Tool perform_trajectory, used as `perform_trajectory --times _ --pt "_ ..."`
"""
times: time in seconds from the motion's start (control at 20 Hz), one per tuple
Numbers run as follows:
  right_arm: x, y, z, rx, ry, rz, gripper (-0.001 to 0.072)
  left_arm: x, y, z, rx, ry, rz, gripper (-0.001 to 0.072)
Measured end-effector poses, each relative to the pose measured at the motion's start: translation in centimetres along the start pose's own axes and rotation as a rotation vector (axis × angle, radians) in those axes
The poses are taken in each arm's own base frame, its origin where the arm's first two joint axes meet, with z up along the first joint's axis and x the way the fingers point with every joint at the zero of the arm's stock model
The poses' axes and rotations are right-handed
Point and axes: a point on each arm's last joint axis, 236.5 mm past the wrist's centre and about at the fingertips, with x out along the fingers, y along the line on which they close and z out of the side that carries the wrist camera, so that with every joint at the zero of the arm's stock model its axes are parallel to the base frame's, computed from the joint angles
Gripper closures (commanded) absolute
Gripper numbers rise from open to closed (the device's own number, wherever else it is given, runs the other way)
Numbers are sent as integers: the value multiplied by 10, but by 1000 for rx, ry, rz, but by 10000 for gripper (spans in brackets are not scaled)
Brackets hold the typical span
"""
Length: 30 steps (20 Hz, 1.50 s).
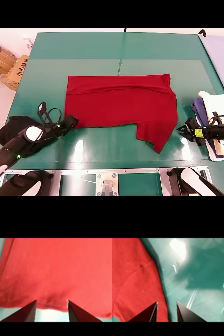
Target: Fold the shirts.
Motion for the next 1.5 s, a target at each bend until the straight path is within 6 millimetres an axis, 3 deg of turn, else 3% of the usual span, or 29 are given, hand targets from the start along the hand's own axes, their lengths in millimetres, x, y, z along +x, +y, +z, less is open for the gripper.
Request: perform_trajectory --times 0.1,0.3,0.45,0.8,1.05,1.1,1.15,1.2,1.25,1.5 --pt "2 -1 0 5 -4 2 419 0 -2 -4 -23 15 -8 253" --pt "3 0 1 11 -12 7 419 -3 -3 -32 -32 139 4 252" --pt "4 0 2 14 -16 10 419 -4 7 -42 -14 174 36 252" --pt "4 5 3 20 -21 29 419 5 17 -18 -45 57 44 253" --pt "6 11 0 3 -13 36 418 24 22 -19 -150 75 55 256" --pt "6 12 0 1 -13 36 418 27 21 -19 -148 83 53 381" --pt "7 12 0 0 -12 37 416 29 20 -19 -139 88 54 613" --pt "7 12 0 -1 -12 37 369 30 19 -19 -124 94 56 688" --pt "7 13 -1 -2 -10 37 290 31 15 -16 -100 92 51 688" --pt "8 10 -12 -8 36 27 278 31 -7 4 -28 51 5 688"
